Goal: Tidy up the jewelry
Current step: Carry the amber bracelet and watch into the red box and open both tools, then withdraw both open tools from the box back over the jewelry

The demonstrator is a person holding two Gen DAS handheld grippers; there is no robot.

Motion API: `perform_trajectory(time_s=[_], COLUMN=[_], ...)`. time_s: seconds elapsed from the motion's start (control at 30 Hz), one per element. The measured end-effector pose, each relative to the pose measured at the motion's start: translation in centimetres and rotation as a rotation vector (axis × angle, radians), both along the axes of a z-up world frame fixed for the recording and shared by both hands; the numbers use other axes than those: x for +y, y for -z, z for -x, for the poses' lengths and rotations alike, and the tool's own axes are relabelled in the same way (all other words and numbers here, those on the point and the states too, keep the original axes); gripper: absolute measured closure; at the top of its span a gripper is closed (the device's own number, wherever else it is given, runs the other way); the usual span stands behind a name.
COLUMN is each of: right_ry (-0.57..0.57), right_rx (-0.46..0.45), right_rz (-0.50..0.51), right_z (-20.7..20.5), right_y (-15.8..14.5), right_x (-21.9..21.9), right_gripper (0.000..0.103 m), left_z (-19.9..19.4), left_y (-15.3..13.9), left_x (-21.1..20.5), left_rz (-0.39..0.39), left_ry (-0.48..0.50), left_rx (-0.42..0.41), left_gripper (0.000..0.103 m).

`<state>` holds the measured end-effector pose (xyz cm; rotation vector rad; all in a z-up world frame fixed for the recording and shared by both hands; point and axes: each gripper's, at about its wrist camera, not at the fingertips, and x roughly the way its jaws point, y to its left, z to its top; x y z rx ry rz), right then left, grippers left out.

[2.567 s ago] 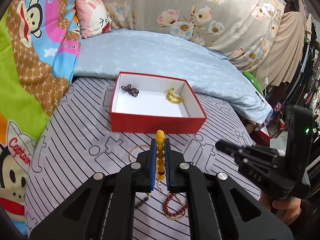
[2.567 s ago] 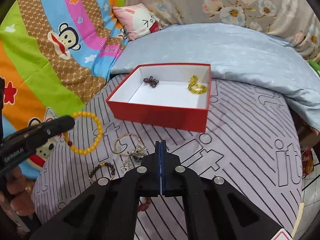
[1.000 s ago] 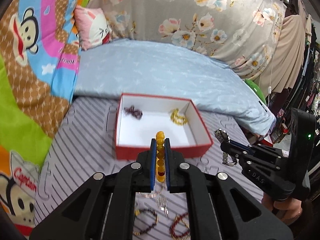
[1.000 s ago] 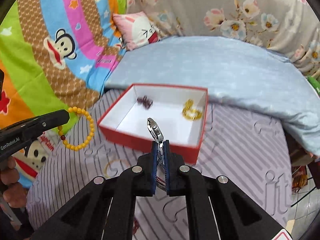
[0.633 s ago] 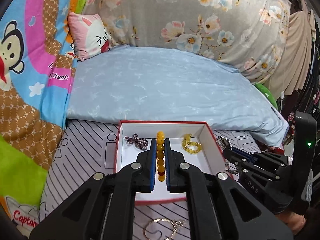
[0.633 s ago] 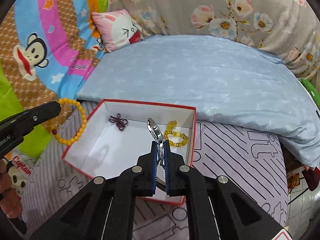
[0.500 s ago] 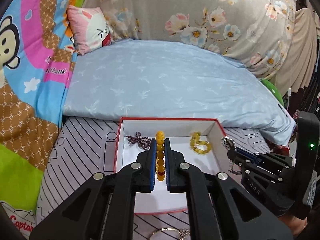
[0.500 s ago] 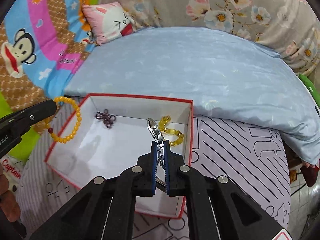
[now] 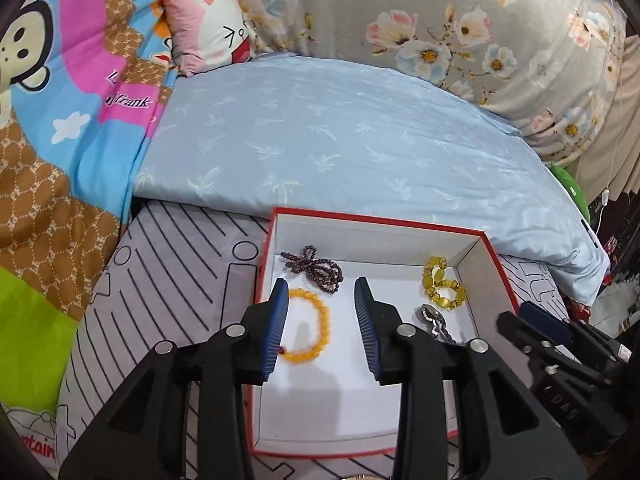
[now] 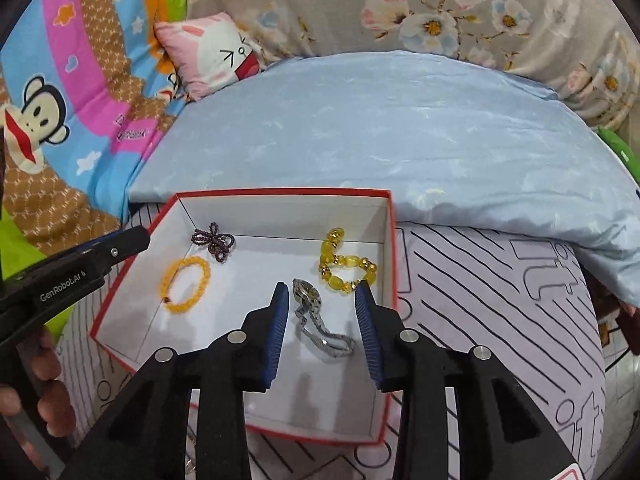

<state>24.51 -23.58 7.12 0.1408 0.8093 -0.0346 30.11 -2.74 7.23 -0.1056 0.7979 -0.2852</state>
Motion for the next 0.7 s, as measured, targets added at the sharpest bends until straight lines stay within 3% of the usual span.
perform_trajectory(time_s=[0.37, 0.7], right_ry=[-0.001, -0.067], right_rx=[0.014, 0.066], right_rz=[-0.022, -0.027], right_z=[7.8, 14.4], right_y=[-0.6, 1.1], right_x=[0.1, 3.0], right_gripper=[0.069, 0.069], left_z=[7.1, 14.0], left_y=[-0.6, 1.9], left_x=[2.9, 4.8], left_rz=[0.025, 0.014], left_ry=[-0.022, -0.026], left_rx=[0.010, 0.078], left_gripper=[0.070, 0.070])
